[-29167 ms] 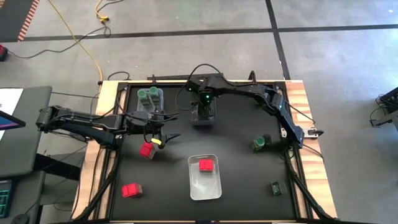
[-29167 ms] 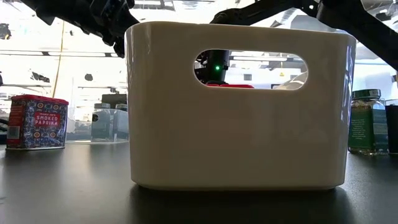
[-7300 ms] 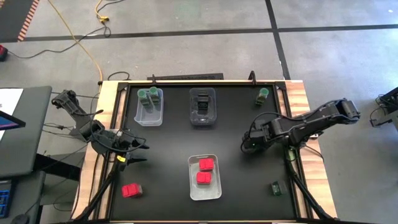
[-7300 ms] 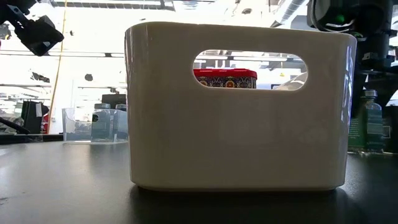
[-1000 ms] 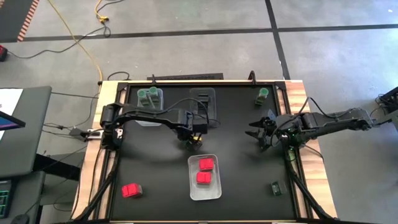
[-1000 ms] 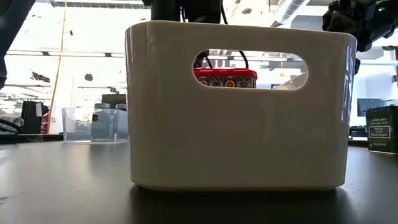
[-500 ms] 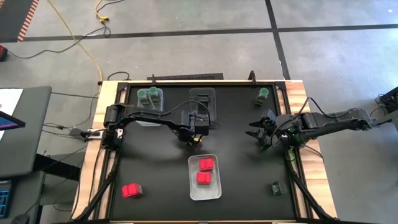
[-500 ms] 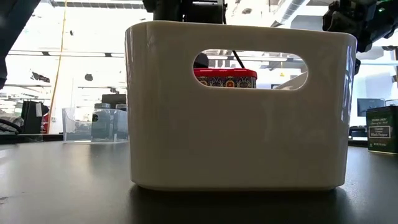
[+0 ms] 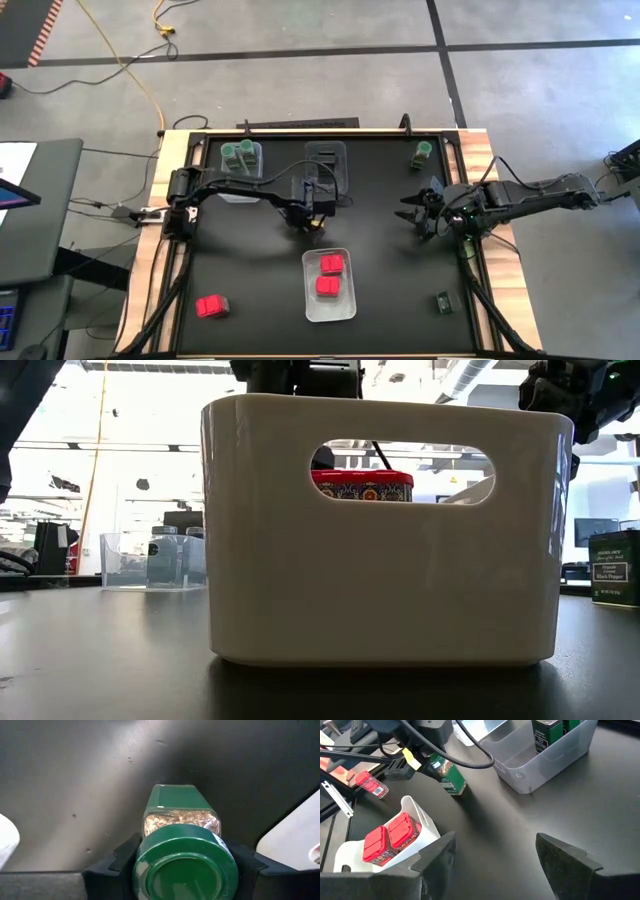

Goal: Sort spices by type
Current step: Put the bottom green seasoning bottle into the transparent bin

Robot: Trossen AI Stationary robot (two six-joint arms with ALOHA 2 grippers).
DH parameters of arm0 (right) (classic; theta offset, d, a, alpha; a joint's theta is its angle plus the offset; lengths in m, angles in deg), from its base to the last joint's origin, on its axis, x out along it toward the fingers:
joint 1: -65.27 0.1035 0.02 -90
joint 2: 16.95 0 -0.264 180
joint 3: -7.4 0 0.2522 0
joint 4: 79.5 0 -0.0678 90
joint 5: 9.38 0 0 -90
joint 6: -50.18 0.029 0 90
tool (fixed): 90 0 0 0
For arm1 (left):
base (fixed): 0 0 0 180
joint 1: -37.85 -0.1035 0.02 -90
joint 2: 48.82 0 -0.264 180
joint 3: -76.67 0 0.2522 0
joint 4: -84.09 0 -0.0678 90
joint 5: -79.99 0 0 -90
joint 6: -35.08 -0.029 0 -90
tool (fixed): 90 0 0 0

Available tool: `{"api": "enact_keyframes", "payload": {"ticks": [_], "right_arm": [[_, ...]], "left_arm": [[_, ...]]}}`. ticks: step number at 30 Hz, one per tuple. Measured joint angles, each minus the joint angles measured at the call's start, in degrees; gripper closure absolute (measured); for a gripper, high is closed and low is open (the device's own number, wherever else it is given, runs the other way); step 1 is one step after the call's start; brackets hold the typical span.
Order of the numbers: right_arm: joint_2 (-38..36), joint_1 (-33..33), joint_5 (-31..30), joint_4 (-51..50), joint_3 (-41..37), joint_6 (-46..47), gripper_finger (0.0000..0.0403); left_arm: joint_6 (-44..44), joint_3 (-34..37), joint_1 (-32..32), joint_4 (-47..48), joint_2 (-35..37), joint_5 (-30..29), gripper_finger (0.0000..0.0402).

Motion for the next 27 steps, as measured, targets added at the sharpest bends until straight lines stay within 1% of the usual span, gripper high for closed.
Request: {"api": "enact_keyframes", "payload": {"ticks": [4, 10, 14, 19, 22, 27], "right_arm": [[0.0, -0.1, 0.0, 0.0, 0.0, -0.1, 0.0104], [0.0, -0.9, 0.0, 0.1, 0.0, -0.1, 0.0104], [0.0, -1.7, 0.0, 0.1, 0.0, 0.1, 0.0104], [0.0, -2.8, 0.0, 0.2, 0.0, 0.5, 0.0104], [0.0, -3.6, 0.0, 0.2, 0.0, 0.5, 0.0104], [0.0, -5.1, 0.0, 0.2, 0.0, 0.5, 0.0104]], "left_arm": [[-4.2, 0.0, 0.4, 1.3, 1.2, -1.0, 0.0208], [-8.4, 0.0, 0.5, 6.8, 8.0, -3.2, 0.0208], [-12.1, 0.0, -1.9, 11.3, 13.6, -4.5, 0.0208], [-18.6, 0.0, -6.5, 20.5, 20.3, -4.7, 0.0208], [-26.5, 0.0, -9.6, 23.1, 23.8, -6.8, 0.0208], [-44.8, 0.8, -14.1, 22.8, 28.0, -10.3, 0.0208]]}}
